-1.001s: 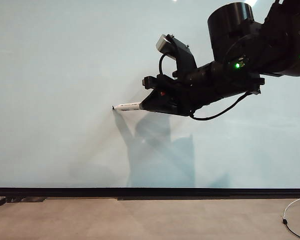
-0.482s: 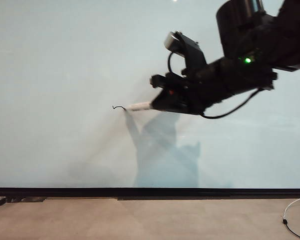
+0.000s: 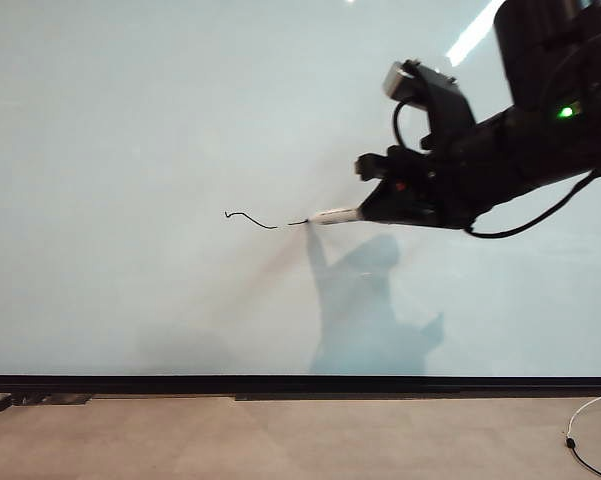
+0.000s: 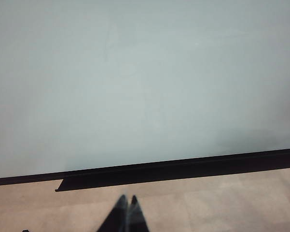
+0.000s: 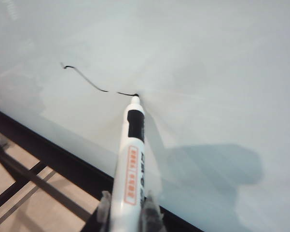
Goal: Pick up the pen on the shelf to the right of the whiteboard and draw a straight line.
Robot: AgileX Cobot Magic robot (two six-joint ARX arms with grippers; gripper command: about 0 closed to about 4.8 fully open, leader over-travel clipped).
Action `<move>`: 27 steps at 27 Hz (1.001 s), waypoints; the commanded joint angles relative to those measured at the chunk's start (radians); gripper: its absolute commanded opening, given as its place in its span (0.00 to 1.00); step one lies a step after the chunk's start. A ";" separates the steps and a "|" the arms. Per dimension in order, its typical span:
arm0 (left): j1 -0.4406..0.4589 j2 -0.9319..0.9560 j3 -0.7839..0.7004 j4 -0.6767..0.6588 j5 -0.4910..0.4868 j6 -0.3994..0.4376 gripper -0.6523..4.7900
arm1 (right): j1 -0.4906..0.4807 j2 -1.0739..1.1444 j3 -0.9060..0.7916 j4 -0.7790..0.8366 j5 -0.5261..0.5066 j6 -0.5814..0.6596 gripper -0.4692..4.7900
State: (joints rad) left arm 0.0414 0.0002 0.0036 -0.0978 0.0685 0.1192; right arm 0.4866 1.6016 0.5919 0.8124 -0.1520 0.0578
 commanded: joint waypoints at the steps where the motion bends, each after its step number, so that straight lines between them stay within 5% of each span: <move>1: 0.000 0.000 0.003 0.006 0.003 0.001 0.11 | -0.022 -0.063 -0.037 0.010 0.047 -0.014 0.08; 19: 0.000 0.000 0.003 0.006 0.002 0.001 0.11 | -0.240 -0.319 -0.206 -0.076 0.068 -0.040 0.08; 27: 0.000 0.000 0.003 0.006 0.002 0.001 0.11 | -0.256 -0.401 -0.276 -0.078 0.061 -0.029 0.08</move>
State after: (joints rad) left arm 0.0414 0.0002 0.0036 -0.0982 0.0681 0.1192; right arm 0.2306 1.2259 0.3252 0.7193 -0.0910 0.0216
